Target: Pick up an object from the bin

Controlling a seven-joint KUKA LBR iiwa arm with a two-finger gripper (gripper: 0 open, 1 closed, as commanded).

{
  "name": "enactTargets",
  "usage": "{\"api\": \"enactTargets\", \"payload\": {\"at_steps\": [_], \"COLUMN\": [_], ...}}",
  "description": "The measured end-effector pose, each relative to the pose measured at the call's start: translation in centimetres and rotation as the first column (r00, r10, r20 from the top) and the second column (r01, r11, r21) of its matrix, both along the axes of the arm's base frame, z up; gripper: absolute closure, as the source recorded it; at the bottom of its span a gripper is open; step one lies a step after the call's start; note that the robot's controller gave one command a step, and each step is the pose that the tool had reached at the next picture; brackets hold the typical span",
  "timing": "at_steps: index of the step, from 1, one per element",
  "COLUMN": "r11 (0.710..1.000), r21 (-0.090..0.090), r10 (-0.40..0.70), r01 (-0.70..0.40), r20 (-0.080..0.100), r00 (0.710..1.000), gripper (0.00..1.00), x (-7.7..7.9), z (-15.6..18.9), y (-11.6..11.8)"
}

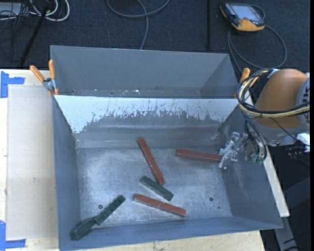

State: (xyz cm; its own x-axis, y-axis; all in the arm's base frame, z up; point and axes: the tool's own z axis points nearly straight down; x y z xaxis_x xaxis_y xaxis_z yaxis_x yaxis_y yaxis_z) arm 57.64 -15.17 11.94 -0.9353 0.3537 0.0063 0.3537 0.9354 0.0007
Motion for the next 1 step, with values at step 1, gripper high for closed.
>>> {"api": "enactTargets", "payload": {"at_steps": [1], "r11": [1.0], "r21": [-0.001], "r10": [0.001], "r01": [-0.001], "r20": [0.003], "r00": [1.0], "gripper": [1.0], "x": [0.2], "z": [2.39], "y": [-0.04]}}
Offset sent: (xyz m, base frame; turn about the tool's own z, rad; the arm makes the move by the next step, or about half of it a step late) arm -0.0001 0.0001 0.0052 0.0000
